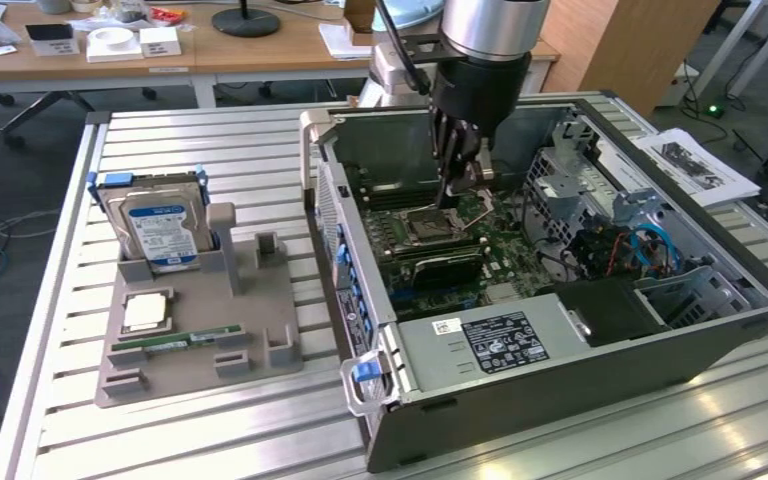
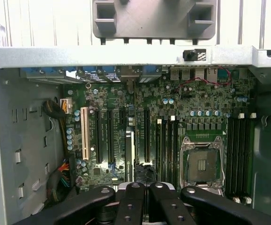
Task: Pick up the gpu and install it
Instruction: 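Press down on the gpu until it lock into place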
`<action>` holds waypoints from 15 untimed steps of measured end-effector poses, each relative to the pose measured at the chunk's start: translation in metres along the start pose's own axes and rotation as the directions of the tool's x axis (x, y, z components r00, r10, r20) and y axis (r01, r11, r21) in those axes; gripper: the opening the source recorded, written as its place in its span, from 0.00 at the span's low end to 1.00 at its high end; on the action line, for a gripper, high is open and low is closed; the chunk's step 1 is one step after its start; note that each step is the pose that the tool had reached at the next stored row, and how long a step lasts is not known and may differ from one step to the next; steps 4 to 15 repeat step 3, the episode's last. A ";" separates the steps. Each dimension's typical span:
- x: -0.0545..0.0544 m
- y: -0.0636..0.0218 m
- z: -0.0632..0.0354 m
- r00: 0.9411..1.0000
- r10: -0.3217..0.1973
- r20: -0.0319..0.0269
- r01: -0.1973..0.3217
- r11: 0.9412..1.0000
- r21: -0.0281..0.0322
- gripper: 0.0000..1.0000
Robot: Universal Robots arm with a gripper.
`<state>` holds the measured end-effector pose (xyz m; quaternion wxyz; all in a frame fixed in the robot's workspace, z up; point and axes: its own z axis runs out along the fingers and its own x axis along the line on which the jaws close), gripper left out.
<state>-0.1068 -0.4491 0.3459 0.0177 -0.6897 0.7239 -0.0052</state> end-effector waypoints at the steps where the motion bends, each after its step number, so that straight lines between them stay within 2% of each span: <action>1: 0.000 0.0000 0.0000 1.000 0.000 0.000 0.000 1.000 0.000 0.11; 15: 0.000 0.0000 0.0000 1.000 0.000 0.000 0.000 1.000 0.000 0.11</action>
